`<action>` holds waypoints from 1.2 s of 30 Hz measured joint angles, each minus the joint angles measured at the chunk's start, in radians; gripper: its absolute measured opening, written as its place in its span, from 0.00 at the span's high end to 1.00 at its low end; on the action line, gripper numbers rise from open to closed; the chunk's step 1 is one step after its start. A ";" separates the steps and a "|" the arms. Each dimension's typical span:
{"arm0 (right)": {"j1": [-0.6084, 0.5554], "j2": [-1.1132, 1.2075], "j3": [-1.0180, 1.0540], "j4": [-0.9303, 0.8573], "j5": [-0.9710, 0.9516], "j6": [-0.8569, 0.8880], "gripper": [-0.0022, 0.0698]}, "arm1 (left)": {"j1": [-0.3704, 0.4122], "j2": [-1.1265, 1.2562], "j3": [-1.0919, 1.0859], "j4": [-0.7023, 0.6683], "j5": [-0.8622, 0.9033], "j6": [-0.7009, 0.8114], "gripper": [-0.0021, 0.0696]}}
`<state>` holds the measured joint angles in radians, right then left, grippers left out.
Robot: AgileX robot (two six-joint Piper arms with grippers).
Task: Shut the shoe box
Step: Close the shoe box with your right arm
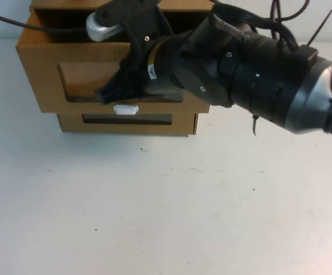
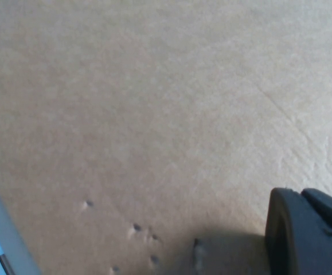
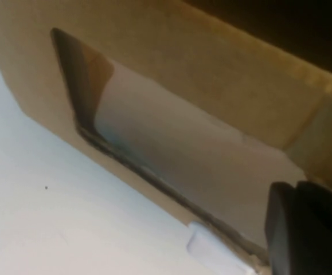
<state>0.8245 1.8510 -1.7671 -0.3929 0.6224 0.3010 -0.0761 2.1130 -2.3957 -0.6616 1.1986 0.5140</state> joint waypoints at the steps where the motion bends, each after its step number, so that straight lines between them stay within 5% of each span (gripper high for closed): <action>1: 0.000 0.015 -0.016 0.000 0.000 -0.001 0.99 | 0.000 0.000 0.000 0.000 0.001 -0.001 0.98; 13: -0.004 0.023 -0.080 0.289 0.103 -0.246 0.99 | 0.000 0.000 0.000 0.000 0.005 -0.002 0.98; 36: -0.103 0.045 -0.120 0.318 -0.036 -0.259 0.99 | 0.000 0.000 0.000 -0.003 0.007 -0.002 0.98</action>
<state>0.7211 1.8957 -1.8875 -0.0748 0.5861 0.0417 -0.0761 2.1130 -2.3957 -0.6648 1.2060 0.5117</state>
